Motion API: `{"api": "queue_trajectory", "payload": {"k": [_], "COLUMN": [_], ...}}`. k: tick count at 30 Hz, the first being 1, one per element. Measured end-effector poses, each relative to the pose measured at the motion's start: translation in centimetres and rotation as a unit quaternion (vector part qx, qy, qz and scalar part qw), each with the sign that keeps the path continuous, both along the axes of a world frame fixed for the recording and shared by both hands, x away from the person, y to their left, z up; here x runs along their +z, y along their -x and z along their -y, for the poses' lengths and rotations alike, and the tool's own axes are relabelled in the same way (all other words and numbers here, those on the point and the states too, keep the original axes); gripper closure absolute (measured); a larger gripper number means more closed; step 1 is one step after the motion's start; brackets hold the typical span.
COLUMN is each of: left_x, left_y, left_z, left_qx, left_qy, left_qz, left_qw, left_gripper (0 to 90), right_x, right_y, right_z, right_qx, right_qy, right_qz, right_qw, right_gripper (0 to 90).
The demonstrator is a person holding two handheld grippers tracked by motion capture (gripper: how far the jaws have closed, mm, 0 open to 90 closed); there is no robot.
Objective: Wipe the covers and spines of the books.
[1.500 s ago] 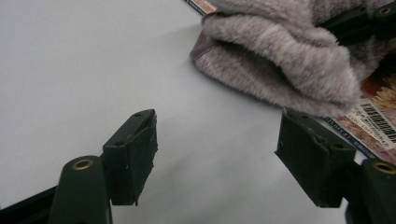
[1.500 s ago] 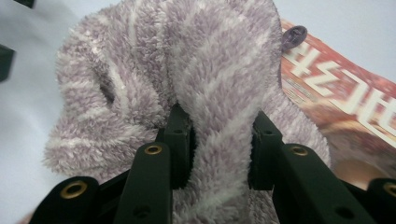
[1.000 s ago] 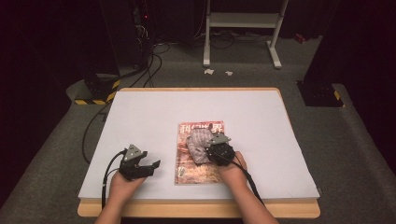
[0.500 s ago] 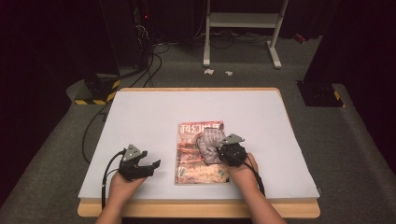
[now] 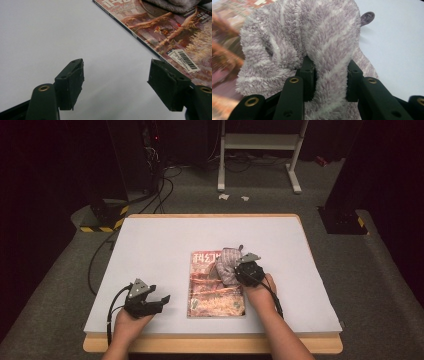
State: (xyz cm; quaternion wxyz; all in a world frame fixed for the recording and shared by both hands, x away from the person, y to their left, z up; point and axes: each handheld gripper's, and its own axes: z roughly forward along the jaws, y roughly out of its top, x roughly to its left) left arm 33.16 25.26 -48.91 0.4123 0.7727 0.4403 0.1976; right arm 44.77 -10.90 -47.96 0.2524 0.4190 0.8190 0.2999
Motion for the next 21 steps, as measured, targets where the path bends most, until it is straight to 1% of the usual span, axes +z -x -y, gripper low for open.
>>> {"api": "queue_trajectory", "payload": {"k": [5, 7, 8, 11, 15, 17, 19, 20, 21], "left_x": [0.1, 0.1, 0.1, 0.1, 0.1, 0.1, 0.1, 0.1, 0.2], "left_y": [0.4, 0.5, 0.5, 0.6, 0.9, 1.0, 1.1, 1.1, 1.2], "left_z": [-0.3, -0.5, -0.5, -0.6, -0.8, -1.0, -1.1, -1.1, -1.2], "left_qx": [0.003, 0.003, 0.004, 0.004, 0.005, 0.007, 0.008, 0.009, 0.009], "left_qy": [0.005, 0.004, 0.005, 0.006, 0.005, 0.007, 0.006, 0.007, 0.008], "left_qz": [0.002, 0.002, 0.002, 0.003, 0.003, 0.003, 0.004, 0.005, 0.005], "left_qw": [1.0, 1.0, 1.0, 1.0, 1.0, 0.9999, 0.9999, 0.9999, 0.9999], "left_gripper": [28.6, 28.6, 28.6, 28.6, 28.5, 28.5, 28.5, 28.5, 28.5], "right_x": [0.2, 0.2, 0.2, 0.2, 0.0, 0.0, 0.0, 0.0, -0.2], "right_y": [-1.9, -2.6, -3.0, -3.7, -4.2, -4.3, -4.4, -4.4, -4.4], "right_z": [-0.6, -0.8, -1.0, -1.6, -2.4, -3.0, -4.4, -4.4, -5.4], "right_qx": [-0.012, -0.014, -0.015, -0.015, -0.013, -0.007, 0.009, 0.009, 0.016], "right_qy": [0.008, 0.011, 0.01, 0.013, 0.012, 0.014, 0.02, 0.02, 0.016], "right_qz": [-0.004, -0.004, -0.008, -0.009, -0.007, -0.007, -0.002, -0.002, -0.002], "right_qw": [0.9999, 0.9998, 0.9998, 0.9998, 0.9998, 0.9999, 0.9998, 0.9998, 0.9998], "right_gripper": [67.9, 67.9, 67.9, 67.9, 68.0, 68.0, 68.0, 68.0, 68.1]}}
